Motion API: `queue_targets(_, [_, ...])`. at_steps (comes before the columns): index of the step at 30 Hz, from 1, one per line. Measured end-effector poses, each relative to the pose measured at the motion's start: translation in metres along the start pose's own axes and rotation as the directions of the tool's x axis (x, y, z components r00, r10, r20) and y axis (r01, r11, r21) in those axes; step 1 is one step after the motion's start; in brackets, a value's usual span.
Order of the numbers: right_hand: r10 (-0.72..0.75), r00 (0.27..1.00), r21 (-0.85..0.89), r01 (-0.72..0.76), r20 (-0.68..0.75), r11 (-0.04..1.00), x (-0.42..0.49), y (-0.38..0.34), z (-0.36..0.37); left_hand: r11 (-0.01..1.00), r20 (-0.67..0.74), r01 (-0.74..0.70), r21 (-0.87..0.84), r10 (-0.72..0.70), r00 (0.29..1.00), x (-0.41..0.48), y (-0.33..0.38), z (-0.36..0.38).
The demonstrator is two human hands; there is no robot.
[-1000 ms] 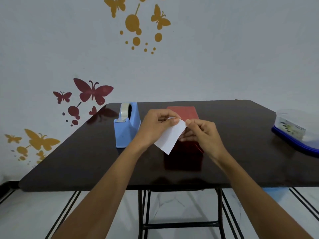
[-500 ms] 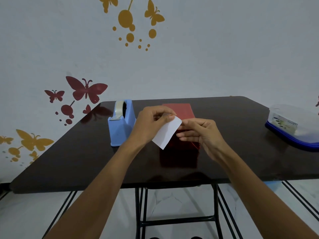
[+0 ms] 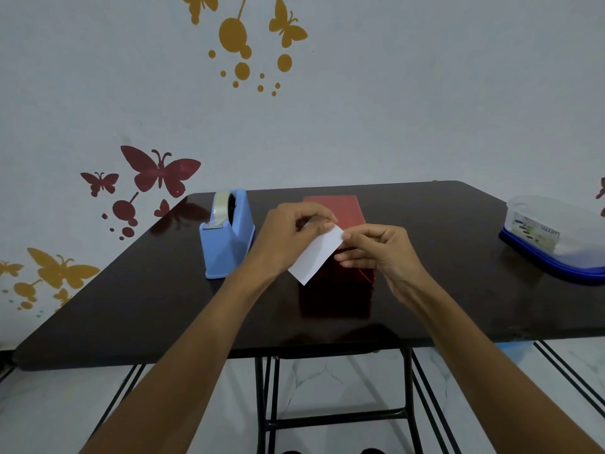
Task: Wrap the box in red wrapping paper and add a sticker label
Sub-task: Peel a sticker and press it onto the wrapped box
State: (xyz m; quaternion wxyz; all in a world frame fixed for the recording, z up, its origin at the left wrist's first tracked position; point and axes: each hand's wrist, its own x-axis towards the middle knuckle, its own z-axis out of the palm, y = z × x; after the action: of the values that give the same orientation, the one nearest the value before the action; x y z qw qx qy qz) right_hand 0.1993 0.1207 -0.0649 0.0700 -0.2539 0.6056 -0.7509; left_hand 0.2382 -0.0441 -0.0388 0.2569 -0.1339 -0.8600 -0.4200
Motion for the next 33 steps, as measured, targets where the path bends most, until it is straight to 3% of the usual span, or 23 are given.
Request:
queue_targets(5, [-0.044,0.997,-0.04,0.041,-0.065,0.998,0.002,0.001,-0.001,0.979,-0.047,0.139,-0.148,-0.147,0.988,-0.002,0.006,0.006])
queue_targets(10, [-0.086,0.996,-0.199,0.082,-0.013,0.977,0.001,-0.002,-0.006,0.982,-0.009,0.125,-0.142,-0.128,0.992,-0.002,0.008,0.006])
queue_targets(14, [-0.161,0.987,-0.228,0.154,-0.015,0.961,0.001,0.0,-0.005,0.975,0.013,0.15,-0.163,-0.15,0.989,0.0,0.008,0.004])
queue_targets(21, [-0.173,0.983,-0.185,0.182,0.064,0.966,0.002,0.001,-0.006,0.967,0.032,0.187,-0.174,-0.184,0.982,0.001,0.004,0.002])
queue_targets(24, [-0.12,0.989,-0.119,0.13,0.085,0.984,0.001,0.004,-0.008,0.964,0.013,0.189,-0.187,-0.19,0.982,0.002,0.002,0.001])
queue_targets(28, [-0.045,0.996,-0.057,0.049,0.077,0.997,0.0,0.006,-0.011,0.966,0.01,0.173,-0.19,-0.174,0.985,0.0,0.001,0.0])
queue_targets(33, [-0.053,0.997,-0.04,0.055,0.048,0.998,0.0,0.007,-0.01,0.978,0.031,0.132,-0.161,-0.129,0.991,0.0,0.002,0.001])
